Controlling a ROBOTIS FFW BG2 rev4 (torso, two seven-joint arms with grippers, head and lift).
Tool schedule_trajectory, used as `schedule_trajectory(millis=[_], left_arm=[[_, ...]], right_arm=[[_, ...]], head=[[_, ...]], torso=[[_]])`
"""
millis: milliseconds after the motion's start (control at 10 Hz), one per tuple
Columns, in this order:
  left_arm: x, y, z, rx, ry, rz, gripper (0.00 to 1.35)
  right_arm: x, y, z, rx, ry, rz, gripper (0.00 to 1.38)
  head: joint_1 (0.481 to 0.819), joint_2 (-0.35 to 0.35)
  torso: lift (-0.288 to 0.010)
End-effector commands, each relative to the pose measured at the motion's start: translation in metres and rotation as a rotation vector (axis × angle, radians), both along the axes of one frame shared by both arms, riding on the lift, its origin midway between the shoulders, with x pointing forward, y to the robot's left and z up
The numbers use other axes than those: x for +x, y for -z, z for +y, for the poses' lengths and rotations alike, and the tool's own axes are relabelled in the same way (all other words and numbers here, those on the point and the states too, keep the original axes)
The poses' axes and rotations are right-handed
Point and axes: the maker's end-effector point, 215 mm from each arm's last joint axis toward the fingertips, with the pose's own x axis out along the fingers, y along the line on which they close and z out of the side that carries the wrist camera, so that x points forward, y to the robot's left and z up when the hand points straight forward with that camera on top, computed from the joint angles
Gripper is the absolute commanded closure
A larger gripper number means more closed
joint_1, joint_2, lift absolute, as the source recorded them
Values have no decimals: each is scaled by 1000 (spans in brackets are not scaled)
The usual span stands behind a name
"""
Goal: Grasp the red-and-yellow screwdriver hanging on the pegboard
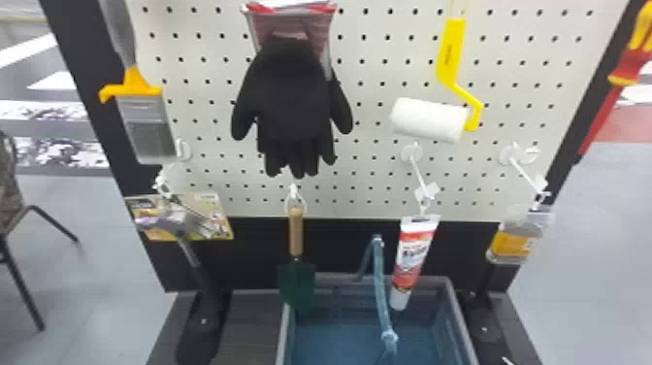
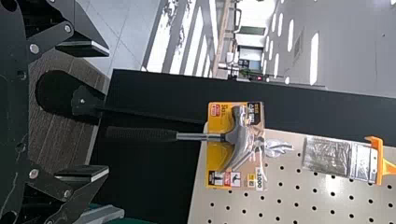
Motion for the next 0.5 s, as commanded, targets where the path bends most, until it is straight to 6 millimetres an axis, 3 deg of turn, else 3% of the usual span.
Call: schedule_trajectory(millis=[0,200,400], left_arm=[[0,0,1,3,-2,0,383],[0,-2,4,3,-9,-6,383],[-3,2,5,11,-10,7,383]], right_arm=[[-3,9,0,-10,-10,17,340],[-7,20,-4,-28,-8,37,340],[-6,14,-5,-28,-7,25,340]], head=[[549,0],[549,0],[549,0]], torso=[[-100],[-100],[-100]])
